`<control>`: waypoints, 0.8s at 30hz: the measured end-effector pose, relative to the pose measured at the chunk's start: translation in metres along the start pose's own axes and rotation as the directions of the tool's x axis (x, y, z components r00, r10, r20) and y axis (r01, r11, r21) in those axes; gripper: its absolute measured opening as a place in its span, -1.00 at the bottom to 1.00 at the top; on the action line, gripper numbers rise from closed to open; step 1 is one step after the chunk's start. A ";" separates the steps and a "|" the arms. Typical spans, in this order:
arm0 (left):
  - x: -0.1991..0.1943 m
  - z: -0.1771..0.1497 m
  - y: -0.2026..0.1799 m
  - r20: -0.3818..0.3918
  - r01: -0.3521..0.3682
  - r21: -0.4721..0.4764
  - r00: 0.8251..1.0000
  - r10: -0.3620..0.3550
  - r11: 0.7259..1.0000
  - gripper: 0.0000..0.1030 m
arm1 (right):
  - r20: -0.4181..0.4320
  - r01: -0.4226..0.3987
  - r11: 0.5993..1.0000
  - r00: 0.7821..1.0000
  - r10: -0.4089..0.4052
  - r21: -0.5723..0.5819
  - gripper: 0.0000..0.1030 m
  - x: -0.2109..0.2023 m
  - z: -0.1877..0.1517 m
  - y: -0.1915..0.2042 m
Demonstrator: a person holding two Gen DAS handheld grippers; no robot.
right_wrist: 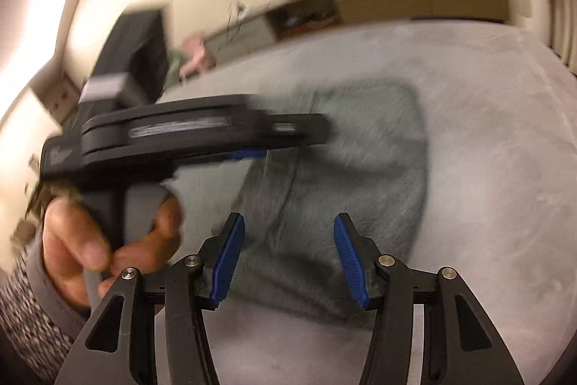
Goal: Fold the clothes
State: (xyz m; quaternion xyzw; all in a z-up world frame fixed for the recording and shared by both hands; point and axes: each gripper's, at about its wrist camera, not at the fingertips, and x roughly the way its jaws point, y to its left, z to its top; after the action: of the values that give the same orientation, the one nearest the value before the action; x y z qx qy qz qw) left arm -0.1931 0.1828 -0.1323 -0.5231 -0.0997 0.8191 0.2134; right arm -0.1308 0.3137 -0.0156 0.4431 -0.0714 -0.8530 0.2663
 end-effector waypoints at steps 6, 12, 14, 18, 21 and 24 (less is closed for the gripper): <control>-0.010 0.013 0.014 -0.044 0.020 -0.053 0.999 -0.022 0.998 -0.82 | -0.057 0.131 0.986 0.989 -0.137 -0.105 -0.38 0.007 -0.017 -0.008; -0.031 0.028 0.023 -0.041 0.049 -0.092 0.998 -0.053 0.995 -0.81 | -0.028 0.117 0.984 0.992 -0.122 -0.134 -0.84 -0.018 -0.023 -0.008; -0.038 0.028 0.026 -0.025 0.073 -0.093 0.997 -0.075 0.993 -0.55 | -0.017 0.102 0.985 0.994 -0.105 -0.138 -0.84 -0.026 -0.025 -0.008; -0.059 -0.006 0.028 0.026 0.141 -0.068 0.990 -0.139 0.988 0.11 | -0.044 0.097 0.986 0.994 -0.104 -0.135 -0.84 -0.026 -0.032 -0.015; -0.049 -0.026 0.023 0.016 0.159 -0.043 0.987 -0.159 0.986 0.20 | -0.053 0.080 0.988 0.995 -0.088 -0.130 -0.84 -0.030 -0.034 -0.017; -0.037 -0.036 0.013 0.011 0.088 0.006 0.996 -0.088 0.996 0.17 | -0.063 0.070 0.989 0.995 -0.079 -0.132 -0.84 -0.030 -0.036 -0.015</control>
State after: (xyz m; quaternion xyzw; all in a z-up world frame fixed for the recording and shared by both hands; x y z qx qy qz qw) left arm -0.1508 0.1527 -0.1225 -0.5131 -0.1216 0.8121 0.2499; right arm -0.0939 0.3464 -0.0212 0.4560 0.0101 -0.8496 0.2647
